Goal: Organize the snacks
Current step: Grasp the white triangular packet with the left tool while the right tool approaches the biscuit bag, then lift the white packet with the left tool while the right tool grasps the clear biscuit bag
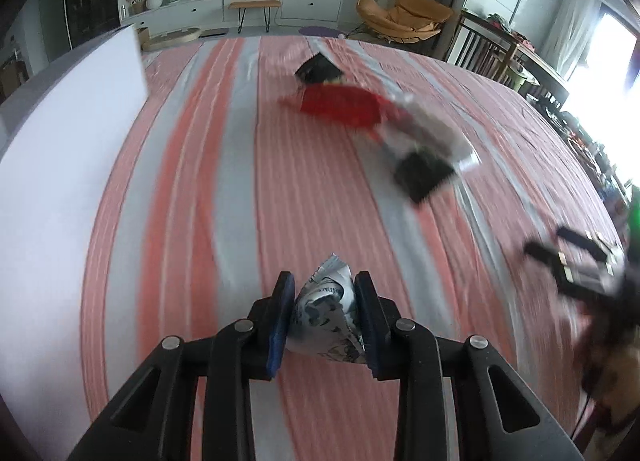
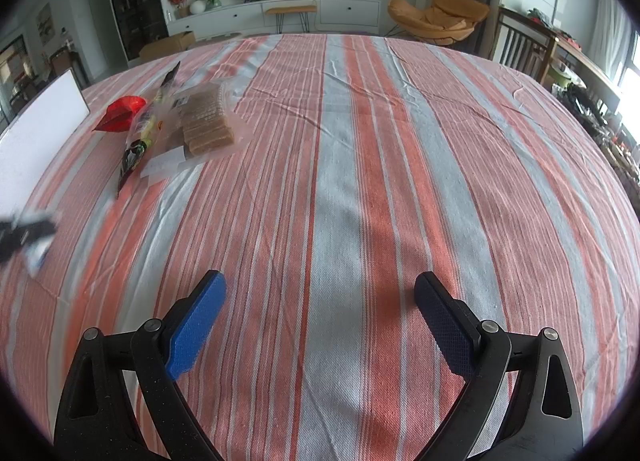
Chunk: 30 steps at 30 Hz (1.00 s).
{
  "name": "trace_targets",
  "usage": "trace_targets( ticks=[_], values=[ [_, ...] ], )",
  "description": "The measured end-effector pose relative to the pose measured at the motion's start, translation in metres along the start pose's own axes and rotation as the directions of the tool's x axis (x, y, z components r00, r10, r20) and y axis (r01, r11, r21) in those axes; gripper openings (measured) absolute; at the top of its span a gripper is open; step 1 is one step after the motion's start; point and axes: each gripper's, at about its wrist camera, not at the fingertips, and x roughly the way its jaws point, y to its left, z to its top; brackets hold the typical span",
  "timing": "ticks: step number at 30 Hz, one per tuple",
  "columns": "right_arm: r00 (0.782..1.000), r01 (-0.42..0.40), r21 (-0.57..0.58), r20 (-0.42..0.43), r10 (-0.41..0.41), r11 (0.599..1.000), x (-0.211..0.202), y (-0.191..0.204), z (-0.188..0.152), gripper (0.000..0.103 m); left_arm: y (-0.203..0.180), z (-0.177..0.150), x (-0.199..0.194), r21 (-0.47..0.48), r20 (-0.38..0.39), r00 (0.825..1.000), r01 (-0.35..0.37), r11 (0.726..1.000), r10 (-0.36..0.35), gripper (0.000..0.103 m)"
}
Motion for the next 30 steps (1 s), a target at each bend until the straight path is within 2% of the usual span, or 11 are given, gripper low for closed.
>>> trace_targets(
  ticks=[3,5,7,10,11,15,20,22,24,26,30],
  values=[
    [1.000,0.000,0.002,0.000,0.000,1.000,-0.001,-0.001,-0.001,0.098,-0.005,-0.018,-0.007,0.033,0.010,1.000,-0.028,0.999,0.028,0.051],
    [0.999,-0.016,-0.019,-0.028,0.015,1.000,0.003,-0.001,0.006,0.097,-0.010,-0.021,-0.004,0.051,0.020,0.998,-0.056,0.997,0.056,0.057],
    [0.993,-0.092,-0.009,-0.076,0.091,0.996,0.009,-0.002,0.023,0.097,-0.011,-0.023,-0.002,0.061,0.039,0.997,-0.074,0.995,0.071,0.057],
    [0.975,-0.220,0.072,-0.017,0.222,0.973,0.005,-0.005,0.063,0.094,-0.014,-0.028,-0.002,0.080,0.068,0.993,-0.105,0.991,0.100,0.052],
    [0.972,-0.234,0.069,-0.008,0.235,0.970,0.008,0.001,0.080,0.094,-0.014,-0.030,-0.004,0.083,0.080,0.990,-0.120,0.989,0.114,0.045],
    [0.971,-0.210,-0.056,-0.132,0.202,0.976,0.048,0.051,0.127,0.093,-0.002,-0.037,-0.011,0.027,0.114,0.991,-0.067,0.997,0.064,0.036],
    [0.961,-0.177,-0.197,-0.248,0.126,0.964,0.086,0.114,0.133,0.094,0.011,-0.045,-0.022,-0.045,0.139,0.990,0.000,0.999,0.006,0.033],
    [0.951,-0.166,-0.118,-0.282,0.128,0.979,0.089,0.109,0.134,0.091,0.017,-0.049,-0.027,-0.071,0.153,0.988,0.026,0.997,-0.015,0.033],
    [0.941,-0.181,-0.042,-0.299,0.161,0.983,0.087,0.094,0.133,0.074,0.024,-0.055,-0.034,-0.088,0.176,0.983,0.070,0.994,-0.054,0.033],
    [0.925,-0.214,0.033,-0.315,0.213,0.976,0.083,0.073,0.132,0.069,0.029,-0.057,-0.038,-0.105,0.192,0.979,0.090,0.990,-0.068,0.033],
    [0.930,-0.123,-0.076,-0.356,0.089,0.989,0.081,0.075,0.125,0.077,0.032,-0.059,-0.040,-0.129,0.195,0.977,0.108,0.986,-0.082,0.033]
  ],
)
